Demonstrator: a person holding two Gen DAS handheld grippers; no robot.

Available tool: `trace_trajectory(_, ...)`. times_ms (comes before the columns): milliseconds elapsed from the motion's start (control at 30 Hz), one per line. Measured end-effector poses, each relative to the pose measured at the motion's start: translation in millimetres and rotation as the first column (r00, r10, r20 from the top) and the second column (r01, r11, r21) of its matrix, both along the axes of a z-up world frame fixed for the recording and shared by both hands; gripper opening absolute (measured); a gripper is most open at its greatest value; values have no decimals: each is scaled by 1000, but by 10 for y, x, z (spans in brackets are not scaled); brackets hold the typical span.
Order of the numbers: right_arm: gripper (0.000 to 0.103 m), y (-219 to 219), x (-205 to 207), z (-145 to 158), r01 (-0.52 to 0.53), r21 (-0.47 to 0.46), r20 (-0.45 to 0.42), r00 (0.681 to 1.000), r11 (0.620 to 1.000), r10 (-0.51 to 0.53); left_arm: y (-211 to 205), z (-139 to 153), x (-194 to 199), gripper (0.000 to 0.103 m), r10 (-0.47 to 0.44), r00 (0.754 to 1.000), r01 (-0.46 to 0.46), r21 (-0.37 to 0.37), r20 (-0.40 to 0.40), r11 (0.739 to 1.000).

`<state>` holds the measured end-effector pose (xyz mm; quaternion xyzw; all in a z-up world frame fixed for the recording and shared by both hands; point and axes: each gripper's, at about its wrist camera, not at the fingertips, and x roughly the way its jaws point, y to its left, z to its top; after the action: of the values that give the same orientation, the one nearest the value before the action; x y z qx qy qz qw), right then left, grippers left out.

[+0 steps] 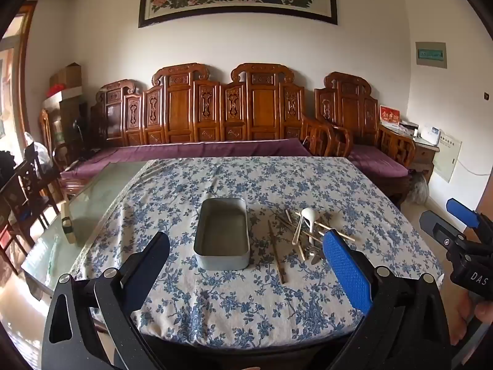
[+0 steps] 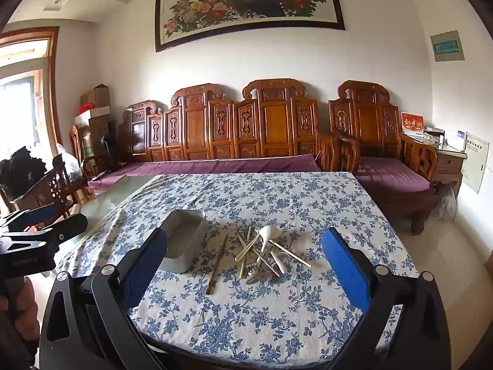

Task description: Organize utensils

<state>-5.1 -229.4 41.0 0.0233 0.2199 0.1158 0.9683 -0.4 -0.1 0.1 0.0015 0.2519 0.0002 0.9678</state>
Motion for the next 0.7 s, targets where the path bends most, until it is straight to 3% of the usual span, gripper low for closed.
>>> trace_trajectory(700,101,6,-11,16,-2,4,1,1000,1000,2,7,-6,-5,97,-1,1000,1,-2,-5,1000)
